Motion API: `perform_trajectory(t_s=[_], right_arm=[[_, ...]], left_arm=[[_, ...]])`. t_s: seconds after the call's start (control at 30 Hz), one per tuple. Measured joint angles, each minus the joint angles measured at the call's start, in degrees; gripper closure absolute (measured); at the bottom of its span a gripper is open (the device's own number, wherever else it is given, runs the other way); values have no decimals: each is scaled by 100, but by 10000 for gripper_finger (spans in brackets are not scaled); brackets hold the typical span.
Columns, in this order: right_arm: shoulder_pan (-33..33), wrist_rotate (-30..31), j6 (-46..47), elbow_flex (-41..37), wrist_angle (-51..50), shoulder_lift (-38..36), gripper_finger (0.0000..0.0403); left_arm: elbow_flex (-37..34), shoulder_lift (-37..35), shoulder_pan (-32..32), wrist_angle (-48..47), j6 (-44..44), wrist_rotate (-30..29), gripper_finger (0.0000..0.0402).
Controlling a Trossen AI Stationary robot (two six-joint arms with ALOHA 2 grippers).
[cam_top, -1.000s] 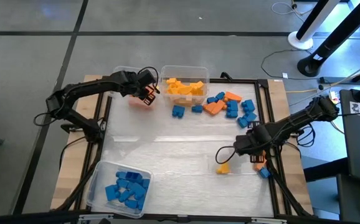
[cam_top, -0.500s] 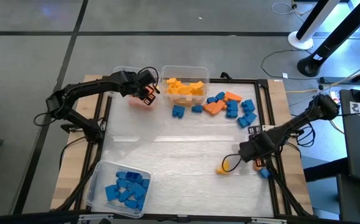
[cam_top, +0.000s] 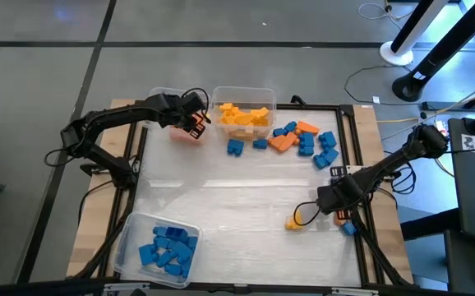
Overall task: Sort blocks
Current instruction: Put the orange game piece into the top left transparent bin
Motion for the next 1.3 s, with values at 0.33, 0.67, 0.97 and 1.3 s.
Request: perform_trajectory(t_s=[0.33,0.67,0.97,1.3], right_arm=[[-4,-39,22,0,0,0,267],[-4,-42,216,0,26,2,234],[-7,-494,548,2,111,2,153],[-7,-1037,798,4,104,2,150]], left_arm=[[0,0,0,-1,6,0,270],[0,0,0,-1,17,0,270],[0,0,0,0,17,0,270],[0,0,-1,0,17,0,270]])
